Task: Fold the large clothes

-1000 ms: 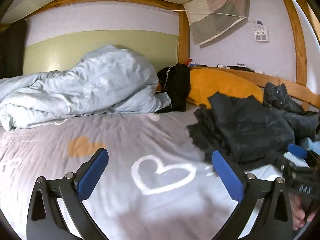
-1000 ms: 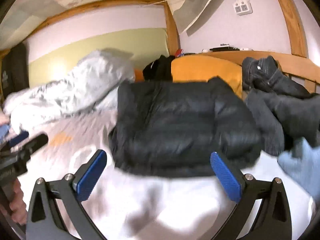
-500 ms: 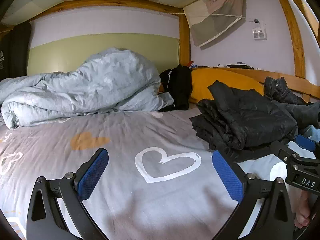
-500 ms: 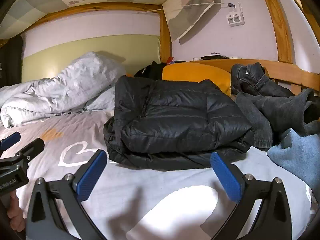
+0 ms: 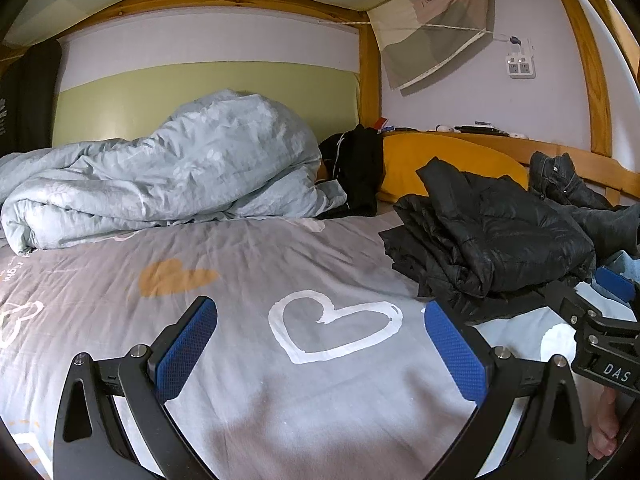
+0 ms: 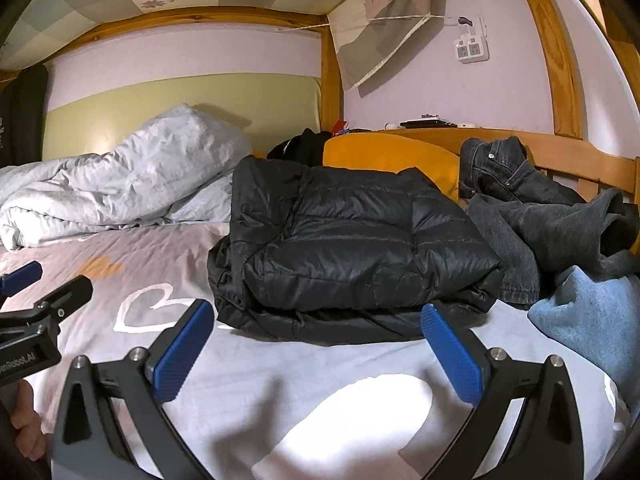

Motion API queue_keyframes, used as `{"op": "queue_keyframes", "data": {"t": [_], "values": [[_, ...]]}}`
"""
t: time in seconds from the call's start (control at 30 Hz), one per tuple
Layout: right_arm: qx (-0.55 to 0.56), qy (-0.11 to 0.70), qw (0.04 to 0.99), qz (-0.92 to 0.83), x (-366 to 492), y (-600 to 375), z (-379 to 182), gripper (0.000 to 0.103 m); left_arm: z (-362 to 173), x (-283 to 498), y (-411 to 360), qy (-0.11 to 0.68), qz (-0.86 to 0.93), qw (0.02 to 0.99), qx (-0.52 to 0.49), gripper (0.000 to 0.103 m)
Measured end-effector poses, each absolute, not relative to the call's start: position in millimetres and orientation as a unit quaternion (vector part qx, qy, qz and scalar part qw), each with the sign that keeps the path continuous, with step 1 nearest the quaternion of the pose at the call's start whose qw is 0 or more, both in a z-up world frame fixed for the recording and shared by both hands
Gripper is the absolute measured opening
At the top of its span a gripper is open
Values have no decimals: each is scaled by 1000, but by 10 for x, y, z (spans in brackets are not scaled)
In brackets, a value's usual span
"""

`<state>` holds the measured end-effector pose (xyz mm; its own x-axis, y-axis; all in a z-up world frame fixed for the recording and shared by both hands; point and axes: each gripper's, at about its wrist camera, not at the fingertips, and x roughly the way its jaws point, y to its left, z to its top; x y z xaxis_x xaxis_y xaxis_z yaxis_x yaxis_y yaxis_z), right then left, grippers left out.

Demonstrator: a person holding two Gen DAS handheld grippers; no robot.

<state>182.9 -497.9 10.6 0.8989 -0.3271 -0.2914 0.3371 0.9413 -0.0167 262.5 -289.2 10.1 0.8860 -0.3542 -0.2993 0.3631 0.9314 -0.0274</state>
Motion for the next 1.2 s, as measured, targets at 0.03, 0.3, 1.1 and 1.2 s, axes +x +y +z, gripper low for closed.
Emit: {"op": "queue_keyframes", "data": {"t": [0.03, 0.3, 1.1, 1.2], "values": [[18, 147, 974, -171, 1824, -4975, 108, 103, 97, 2626, -2902, 150, -185, 971, 15, 103], [16, 146, 974, -170, 1828, -4976, 108, 103, 80, 2604, -2949, 144, -188, 971, 23, 103], [15, 152, 974, -170, 1817, -4967, 92, 103, 81, 2614, -2884, 155, -187, 970, 18, 103], [15, 151, 973, -171, 1810, -4970, 91, 103, 86, 2597, -2866, 154, -187, 970, 15, 103]]}}
